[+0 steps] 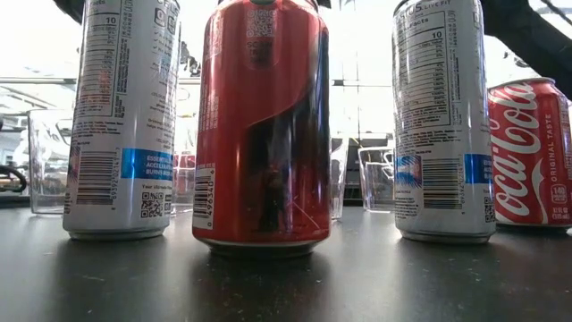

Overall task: Sort soda cans
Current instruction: Put the top right white soda can into the middle transparent bin, then adjust the right transparent bin

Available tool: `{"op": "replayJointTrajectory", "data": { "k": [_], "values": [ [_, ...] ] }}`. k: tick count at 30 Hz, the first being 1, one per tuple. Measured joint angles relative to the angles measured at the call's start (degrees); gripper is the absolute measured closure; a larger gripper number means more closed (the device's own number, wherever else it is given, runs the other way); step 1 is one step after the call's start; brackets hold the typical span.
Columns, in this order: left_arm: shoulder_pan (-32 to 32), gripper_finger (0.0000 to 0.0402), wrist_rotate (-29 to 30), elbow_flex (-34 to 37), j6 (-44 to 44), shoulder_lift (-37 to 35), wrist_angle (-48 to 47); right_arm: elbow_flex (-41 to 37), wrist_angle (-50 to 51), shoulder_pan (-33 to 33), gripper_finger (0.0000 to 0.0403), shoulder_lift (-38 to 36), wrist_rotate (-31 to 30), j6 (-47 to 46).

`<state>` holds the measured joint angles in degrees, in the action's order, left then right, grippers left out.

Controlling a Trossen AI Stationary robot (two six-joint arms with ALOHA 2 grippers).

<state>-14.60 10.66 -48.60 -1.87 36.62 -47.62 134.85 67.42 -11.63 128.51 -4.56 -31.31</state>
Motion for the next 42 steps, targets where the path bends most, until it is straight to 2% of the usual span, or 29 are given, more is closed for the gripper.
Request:
{"op": "replayJointTrajectory", "data": {
  "k": [7,13,16,22,25,28,36,42],
  "values": [
    [0.0,0.0349,0.0,0.0,0.0,0.0,0.1,0.0,2.2,-0.9,0.0018,-6.6,-1.3,1.7],
    [0.0,0.0349,0.0,0.0,0.0,0.0,0.1,0.1,15.5,-0.3,0.0018,-9.8,-16.0,0.8],
    [0.0,0.0349,0.0,0.0,0.0,0.0,0.2,-0.2,23.0,-0.2,0.0018,-9.9,-20.3,-1.3],
    [0.0,0.0349,0.0,0.0,1.0,0.0,0.4,-8.0,22.4,-0.3,0.0018,-11.9,-18.9,-1.2],
    [0.0,0.0349,0.0,0.0,2.9,0.0,0.4,-15.7,21.5,-0.4,0.0018,-14.8,-19.5,-2.2],
    [0.0,0.0349,0.0,0.0,3.1,0.0,0.4,-26.6,17.4,-1.0,0.0018,-20.6,-19.3,-4.3],
    [0.0,0.0349,0.0,0.0,3.0,0.0,0.4,-60.3,-0.3,-5.7,0.0018,-44.0,-17.8,-15.7],
    [0.0,0.0349,0.5,0.0,3.0,0.0,0.4,-75.0,-9.1,-12.2,0.0018,-54.7,-18.2,-23.5]
  ]
}}
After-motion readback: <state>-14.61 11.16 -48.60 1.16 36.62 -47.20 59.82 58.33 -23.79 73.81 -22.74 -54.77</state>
